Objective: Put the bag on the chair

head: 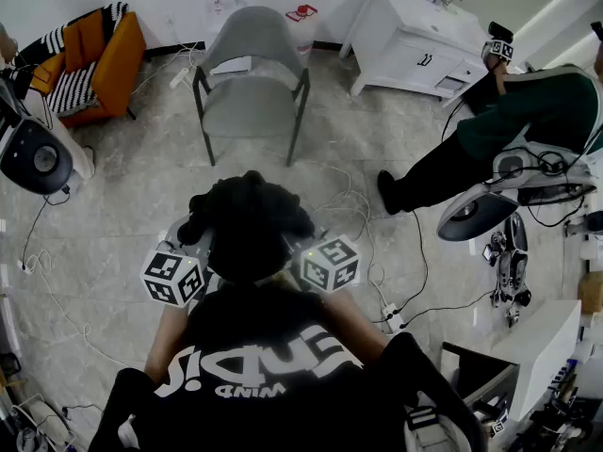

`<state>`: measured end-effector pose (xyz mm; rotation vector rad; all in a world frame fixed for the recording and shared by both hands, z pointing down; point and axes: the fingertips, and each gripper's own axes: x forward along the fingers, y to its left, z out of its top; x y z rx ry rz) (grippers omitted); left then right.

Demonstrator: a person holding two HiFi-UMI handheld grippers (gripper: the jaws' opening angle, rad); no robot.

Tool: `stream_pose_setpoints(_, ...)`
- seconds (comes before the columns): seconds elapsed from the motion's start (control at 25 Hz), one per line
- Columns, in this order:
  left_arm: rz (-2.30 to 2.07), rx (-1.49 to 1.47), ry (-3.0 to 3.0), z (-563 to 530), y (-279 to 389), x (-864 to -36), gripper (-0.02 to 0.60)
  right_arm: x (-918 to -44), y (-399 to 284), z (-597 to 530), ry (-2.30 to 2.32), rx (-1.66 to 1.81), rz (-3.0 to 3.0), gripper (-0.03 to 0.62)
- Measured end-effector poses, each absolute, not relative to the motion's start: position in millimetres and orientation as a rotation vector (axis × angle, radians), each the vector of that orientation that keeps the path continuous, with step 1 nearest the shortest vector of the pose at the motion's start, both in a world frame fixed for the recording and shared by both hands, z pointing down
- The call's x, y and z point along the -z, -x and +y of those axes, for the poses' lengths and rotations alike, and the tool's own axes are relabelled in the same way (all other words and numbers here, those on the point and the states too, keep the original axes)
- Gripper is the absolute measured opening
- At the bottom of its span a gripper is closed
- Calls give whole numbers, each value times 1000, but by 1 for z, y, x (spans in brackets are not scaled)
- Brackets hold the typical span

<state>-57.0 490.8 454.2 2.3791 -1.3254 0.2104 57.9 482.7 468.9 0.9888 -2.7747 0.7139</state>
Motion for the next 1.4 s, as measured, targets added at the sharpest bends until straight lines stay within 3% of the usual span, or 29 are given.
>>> stream_pose_setpoints(0.72, -1166, -191, -2404, 452, 93, -460, 43, -475, -24, 452, -1100, -783, -2730, 34)
stream_pose_setpoints(1.4, -1156, -210, -2375, 326, 112, -468, 43, -485, -2, 327, -1144, -867, -2722, 34)
